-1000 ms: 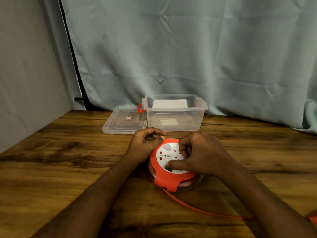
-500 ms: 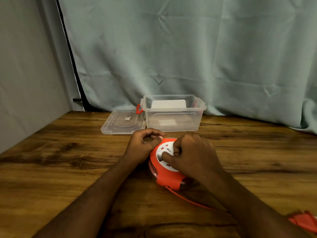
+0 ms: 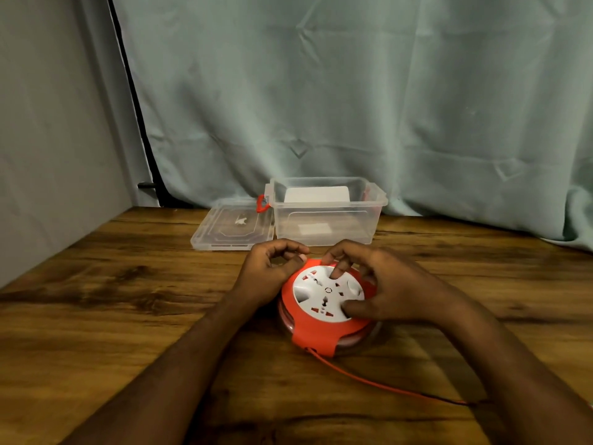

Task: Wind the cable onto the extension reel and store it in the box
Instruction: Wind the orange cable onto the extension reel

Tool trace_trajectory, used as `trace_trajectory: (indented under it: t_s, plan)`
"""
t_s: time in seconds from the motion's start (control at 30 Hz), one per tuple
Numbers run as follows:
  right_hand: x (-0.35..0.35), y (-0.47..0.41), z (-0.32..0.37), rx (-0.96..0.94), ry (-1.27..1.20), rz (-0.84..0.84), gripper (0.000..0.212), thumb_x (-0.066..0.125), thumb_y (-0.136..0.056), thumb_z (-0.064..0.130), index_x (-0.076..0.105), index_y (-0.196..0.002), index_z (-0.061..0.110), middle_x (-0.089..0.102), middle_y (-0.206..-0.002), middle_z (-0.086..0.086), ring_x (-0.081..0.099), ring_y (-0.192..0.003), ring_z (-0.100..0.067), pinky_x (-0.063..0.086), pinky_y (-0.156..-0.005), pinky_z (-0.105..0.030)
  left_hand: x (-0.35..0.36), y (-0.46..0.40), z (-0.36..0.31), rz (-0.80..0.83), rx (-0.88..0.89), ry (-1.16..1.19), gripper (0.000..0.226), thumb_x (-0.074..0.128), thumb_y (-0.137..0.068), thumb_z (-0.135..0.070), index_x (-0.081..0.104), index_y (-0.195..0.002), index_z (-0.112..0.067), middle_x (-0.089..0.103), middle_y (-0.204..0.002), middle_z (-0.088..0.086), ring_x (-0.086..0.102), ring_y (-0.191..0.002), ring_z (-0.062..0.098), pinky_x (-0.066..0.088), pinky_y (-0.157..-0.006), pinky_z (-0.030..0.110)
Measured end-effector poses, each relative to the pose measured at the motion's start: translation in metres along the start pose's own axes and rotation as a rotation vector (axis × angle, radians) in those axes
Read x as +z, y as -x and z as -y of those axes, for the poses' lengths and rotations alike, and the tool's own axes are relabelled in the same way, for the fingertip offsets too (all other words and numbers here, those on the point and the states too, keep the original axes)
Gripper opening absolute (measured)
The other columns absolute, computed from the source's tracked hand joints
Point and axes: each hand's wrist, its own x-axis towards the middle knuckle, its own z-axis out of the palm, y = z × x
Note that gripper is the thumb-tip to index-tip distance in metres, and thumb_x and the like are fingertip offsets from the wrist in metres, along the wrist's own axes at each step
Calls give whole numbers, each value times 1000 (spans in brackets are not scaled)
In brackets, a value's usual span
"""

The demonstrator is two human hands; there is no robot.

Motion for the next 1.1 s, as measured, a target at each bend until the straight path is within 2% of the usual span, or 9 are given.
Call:
trace_trajectory:
  t_s: [0.07, 0.17, 0.33, 0.47, 0.63, 0.77, 0.9, 1.0, 1.1]
  plan:
    - [0, 1, -1, 13, -79, -3, 64, 91, -68, 36, 52, -117, 51, 66, -112, 24, 65, -98, -2, 62, -73, -29, 0, -1, 1, -6, 11, -1, 15, 69, -90, -6, 75, -102, -14, 74, -95, 17, 72, -90, 27, 62, -78, 31]
    - [2, 2, 2, 46, -64, -33, 62, 94, -61, 49, 54, -108, 46, 68, -101, 20, 64, -89, -1, 61, -72, -35, 0, -1, 2, -14, 7, 1, 16, 70, -90, -6, 75, -104, -11, 74, -95, 19, 72, -91, 29, 61, -81, 35]
    - [10, 1, 14, 72, 109, -136, 52, 86, -58, 68, 60, -82, 30, 64, -73, 12, 58, -67, -5, 47, -57, -29, 2, -2, 4, -23, 4, -7, 15, 69, -90, -6, 75, -102, -12, 74, -95, 16, 72, -91, 26, 60, -79, 31]
    - [18, 0, 20, 77, 175, -231, 62, 81, -60, 73, 47, -57, 20, 47, -53, 10, 44, -54, -4, 27, -52, -25, 2, -2, 3, -8, 6, -11, 15, 69, -90, -6, 75, -103, -10, 75, -95, 11, 72, -93, 27, 61, -81, 34]
    - [32, -5, 31, 68, 181, -271, 68, 77, -72, 69, 36, -43, 22, 35, -51, 9, 36, -53, -5, 25, -55, -26, 0, -1, 1, 1, 8, 13, 15, 69, -90, -4, 75, -104, -6, 75, -93, 9, 73, -90, 24, 61, -77, 29]
    - [38, -10, 32, 65, 149, -274, 65, 70, -83, 64, 37, -43, 25, 36, -54, 10, 39, -60, -9, 32, -65, -28, 2, 0, 2, -4, 8, 12, 14, 68, -91, -4, 75, -103, -6, 75, -94, 9, 72, -91, 24, 62, -78, 30]
    - [40, -11, 29, 7, 141, -316, 61, 71, -86, 55, 38, -45, 25, 38, -52, 11, 38, -54, -4, 28, -58, -27, 1, -1, 2, -8, 13, 16, 14, 68, -90, -1, 74, -103, -3, 74, -91, 10, 70, -88, 24, 60, -78, 31]
    - [34, -9, 22, -5, 146, -337, 39, 74, -83, 50, 50, -61, 28, 52, -59, 13, 47, -58, -2, 36, -56, -26, 1, 1, 1, -5, 14, 20, 14, 67, -90, 0, 74, -103, -3, 73, -93, 17, 69, -85, 21, 60, -76, 29]
    - [20, -5, 15, -38, 66, -271, 17, 79, -79, 35, 63, -85, 31, 66, -72, 16, 58, -66, 1, 42, -59, -22, 2, 1, 0, -14, -1, 43, 14, 68, -89, 0, 73, -101, -5, 75, -95, 18, 71, -85, 21, 60, -76, 30]
